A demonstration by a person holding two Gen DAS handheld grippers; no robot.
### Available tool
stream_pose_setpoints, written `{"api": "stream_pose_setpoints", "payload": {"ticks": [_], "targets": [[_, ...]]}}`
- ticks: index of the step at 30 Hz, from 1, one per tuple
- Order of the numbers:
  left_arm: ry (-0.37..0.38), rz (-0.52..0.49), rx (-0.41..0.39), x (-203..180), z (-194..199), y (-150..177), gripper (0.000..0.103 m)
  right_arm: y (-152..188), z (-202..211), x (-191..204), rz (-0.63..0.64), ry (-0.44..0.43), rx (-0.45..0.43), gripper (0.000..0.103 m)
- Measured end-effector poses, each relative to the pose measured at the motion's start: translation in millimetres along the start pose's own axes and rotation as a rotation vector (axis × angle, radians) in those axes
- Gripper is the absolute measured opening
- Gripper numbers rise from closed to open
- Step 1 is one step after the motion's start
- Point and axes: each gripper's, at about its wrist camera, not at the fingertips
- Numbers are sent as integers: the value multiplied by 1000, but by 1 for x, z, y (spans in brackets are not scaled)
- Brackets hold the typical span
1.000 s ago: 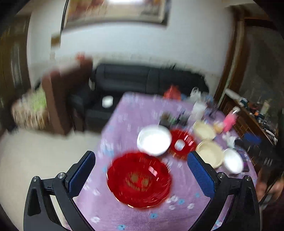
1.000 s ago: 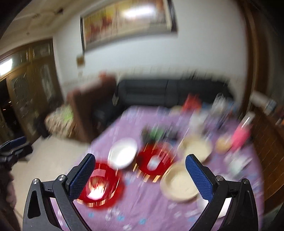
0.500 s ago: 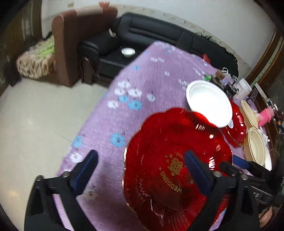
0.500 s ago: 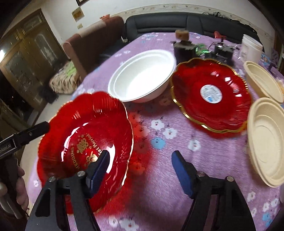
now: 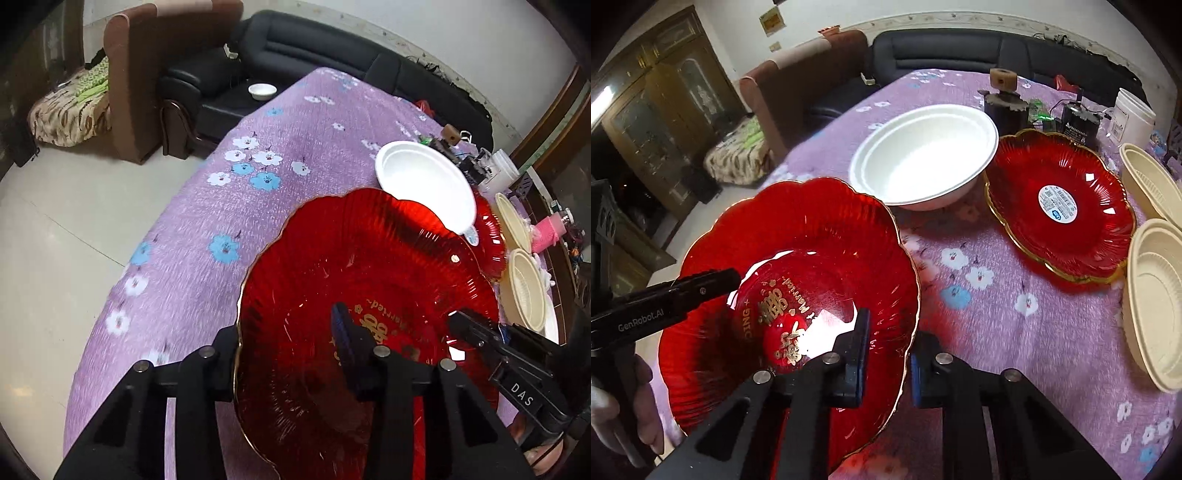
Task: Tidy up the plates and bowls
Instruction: 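Grasp the rim of the large red plate with both grippers and lift, then lower the red plate onto the cloth and open both grippers, then move both grippers to the white foam plate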
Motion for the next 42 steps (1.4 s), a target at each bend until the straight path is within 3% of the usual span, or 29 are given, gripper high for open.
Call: {"api": "stream_pose_setpoints", "payload": {"ticks": [5, 11, 15, 16, 18, 20, 21, 33, 38, 42], "targets": [[-9, -7, -10, -5, 12, 21, 41, 25, 19, 3, 21, -7, -20, 20], [-19, -16, 30, -17, -3, 33, 41, 38, 21, -1, 13, 31, -20, 20], [-83, -24, 24, -22, 1, 36, 42, 45, 19, -9, 18, 37, -32, 21], [-75, -21, 19, -21, 5, 36, 45, 45, 21, -12, 9, 33, -32, 24], [-65, -18, -10, -21, 22, 38, 56, 44, 30, -19, -15, 2, -43, 41], [-84, -30, -47, -21, 40, 40, 66, 44, 45, -24, -35, -10, -75, 72], [-87, -36, -64, -22, 51, 40, 69, 45, 55, -28, -43, -12, -105, 75], [85, -144, -174, -65, 153, 38, 78, 56, 134, -95, -90, 65, -207, 75], [169, -188, -230, -92, 206, 37, 81, 56, 201, -130, -114, 118, -308, 75], [168, -238, -294, -108, 253, 36, 82, 52, 270, -146, -106, 183, -403, 75]]}}
Point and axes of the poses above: each gripper's, at about its wrist camera, not at the fingertips, and z roughly against the way its jaws point, x to its left, y to its underside, and after that the axes turned 8 degrees about -z, right-handed
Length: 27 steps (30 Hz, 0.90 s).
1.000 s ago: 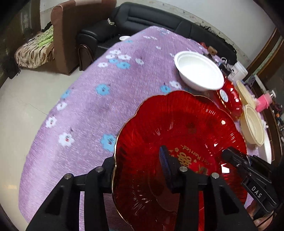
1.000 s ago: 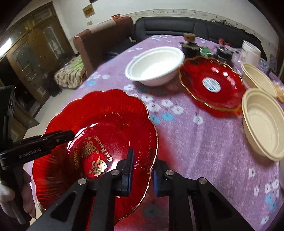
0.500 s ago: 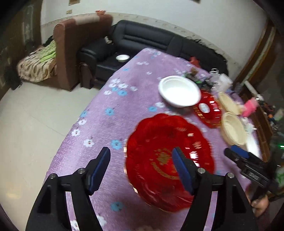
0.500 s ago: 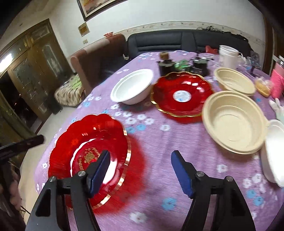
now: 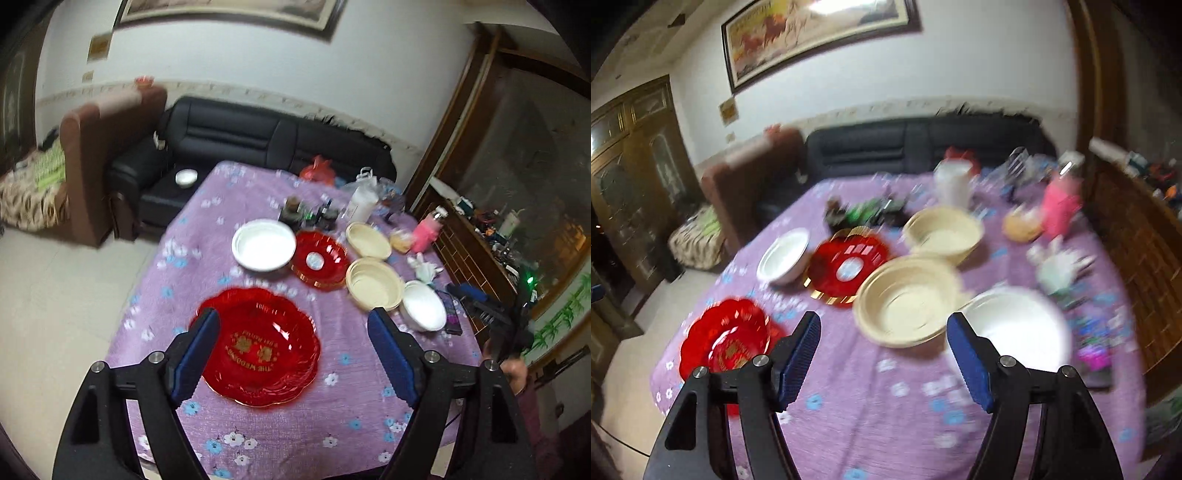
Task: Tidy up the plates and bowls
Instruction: 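Move both grippers to the white foam plate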
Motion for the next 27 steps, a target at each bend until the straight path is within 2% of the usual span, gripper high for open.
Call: {"api": "stream_pose_setpoints", "payload": {"ticks": [4, 8, 10, 13, 15, 18, 21, 24, 27], "targets": [[-38, -31, -33, -5, 31, -29, 90, -55, 66, -15, -2, 62, -126, 75], [-108, -35, -27, 7, 43, -74, 93, -118, 117, -11, -15, 102, -235, 85], [-152, -23, -19, 16, 37, -96, 95, -149, 132, 0, -10, 123, -280, 87], [-227, -15, 1, 34, 7, -126, 98, -186, 123, 24, 11, 131, -301, 91], [-241, 10, 24, 52, -25, -137, 98, -197, 101, 42, 24, 127, -290, 92], [-220, 85, 63, 80, -88, -139, 98, -198, 31, 73, 48, 89, -184, 92], [-171, 140, 141, 104, -160, -125, 98, -175, -67, 102, 65, 17, -9, 92], [-115, 189, 247, 120, -232, -104, 97, -143, -144, 119, 78, -20, 118, 84], [-74, 204, 332, 125, -286, -87, 87, -111, -217, 137, 82, -49, 245, 76]]}}
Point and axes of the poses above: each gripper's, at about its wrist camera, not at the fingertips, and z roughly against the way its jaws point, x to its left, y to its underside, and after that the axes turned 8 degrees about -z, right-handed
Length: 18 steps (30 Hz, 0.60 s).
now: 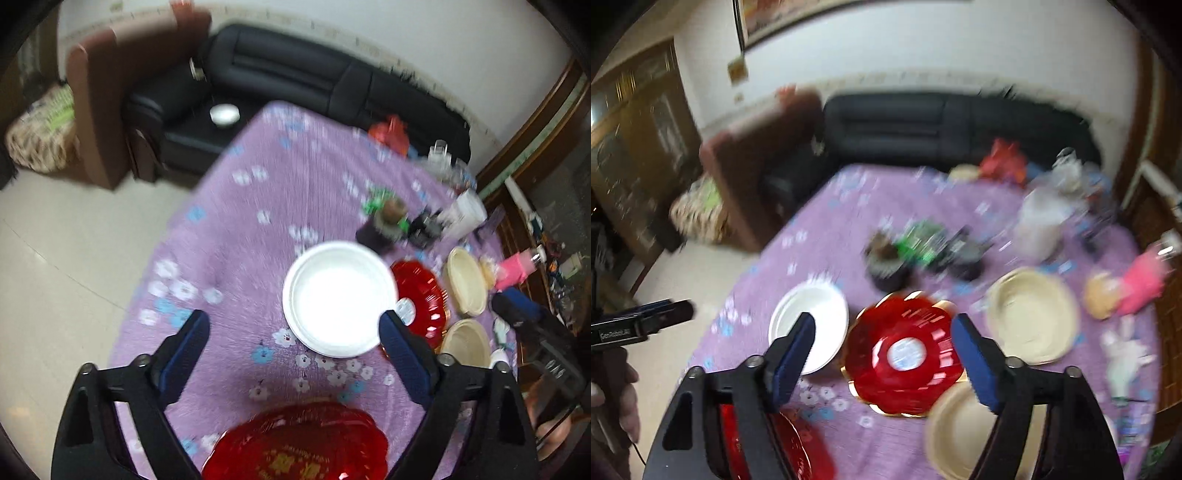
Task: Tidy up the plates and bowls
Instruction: 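Move both grippers to the white foam plate, then grasp the white foam plate rim with both grippers and lift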
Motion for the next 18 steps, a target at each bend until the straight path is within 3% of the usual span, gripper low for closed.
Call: {"api": "stream_pose_setpoints", "payload": {"ticks": [4, 8, 12, 15, 17, 18], "targets": [[42, 7, 64, 0, -46, -3, 83, 15, -65, 8, -19, -31, 90, 66], [53, 27, 137, 0, -87, -6, 79, 20, -104, 14, -23, -21, 137, 62], [70, 47, 209, 5, -116, -4, 59, 28, -136, 21, -12, -23, 179, 57], [93, 34, 236, 3, -128, -2, 33, 32, -141, 29, 5, -16, 186, 37], [98, 17, 241, 0, -129, -1, 28, 33, -140, 32, 9, -21, 184, 17], [92, 11, 229, -1, -126, -1, 28, 32, -140, 34, 11, -27, 181, 16]]}}
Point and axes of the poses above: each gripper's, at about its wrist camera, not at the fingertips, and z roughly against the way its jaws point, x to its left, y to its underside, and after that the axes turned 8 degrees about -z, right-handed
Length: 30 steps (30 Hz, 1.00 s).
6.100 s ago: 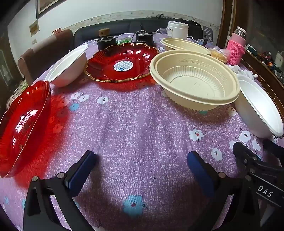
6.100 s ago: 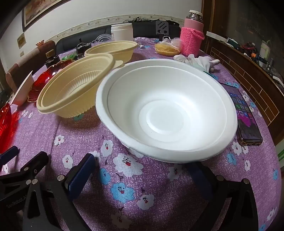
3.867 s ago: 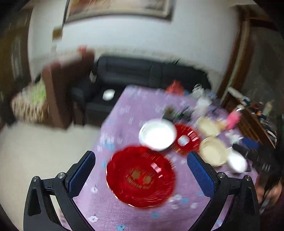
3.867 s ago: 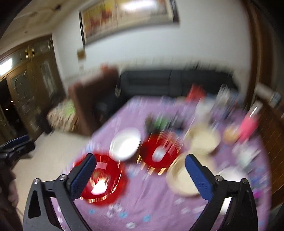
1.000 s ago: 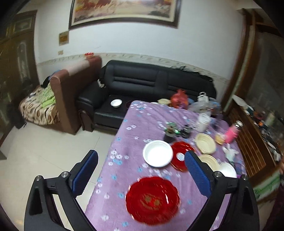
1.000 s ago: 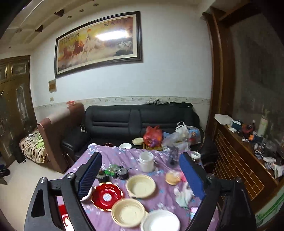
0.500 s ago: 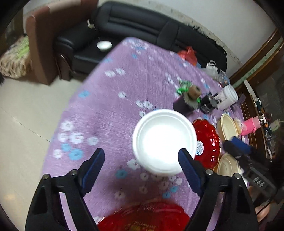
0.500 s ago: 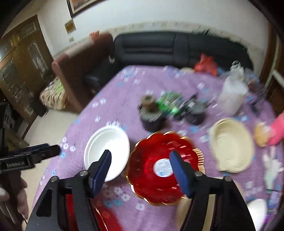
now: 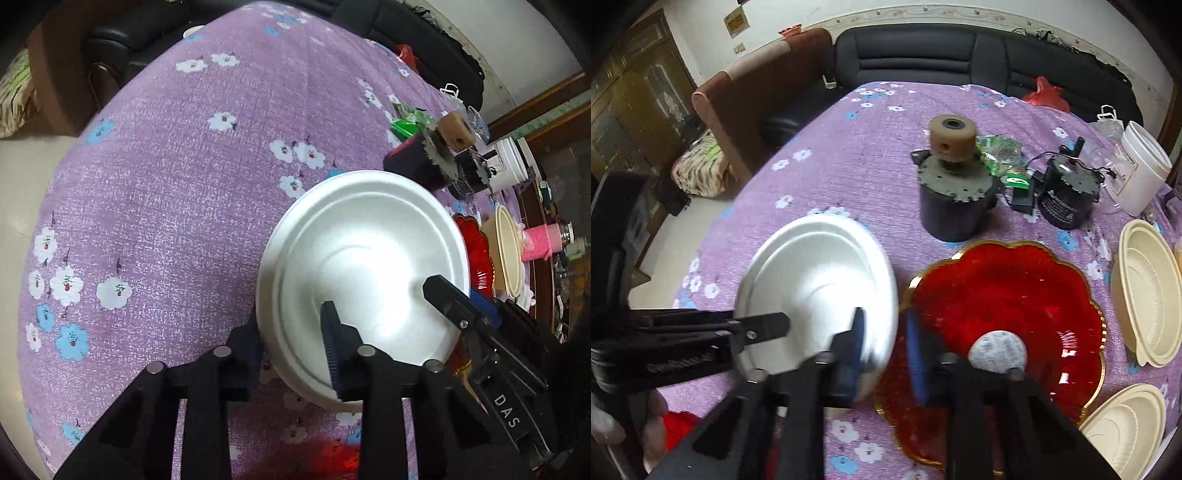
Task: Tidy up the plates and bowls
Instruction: 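Grasp the white foam plate rim with both grippers and lift, then lower the white plate onto the red plate and open both grippers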
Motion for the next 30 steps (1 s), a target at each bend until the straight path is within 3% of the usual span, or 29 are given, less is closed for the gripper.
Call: {"api": "stream_pose_setpoints", "payload": {"ticks": [8, 14, 21, 26, 30], "targets": [[-6, -17, -124, -11, 69, 20, 28, 5, 50, 19, 41, -16, -97, 16], [-47, -53, -188, -23, 123, 90, 30, 48, 91, 39, 85, -72, -97, 16], [-106, -29, -191, -18, 124, 174, 33, 124, 98, 58, 111, -140, -23, 16], [-142, -13, -159, -15, 105, 203, 37, 162, 82, 56, 94, -146, 32, 17], [-172, 15, -142, -11, 93, 208, 59, 174, 70, 56, 103, -140, 35, 17]]}}
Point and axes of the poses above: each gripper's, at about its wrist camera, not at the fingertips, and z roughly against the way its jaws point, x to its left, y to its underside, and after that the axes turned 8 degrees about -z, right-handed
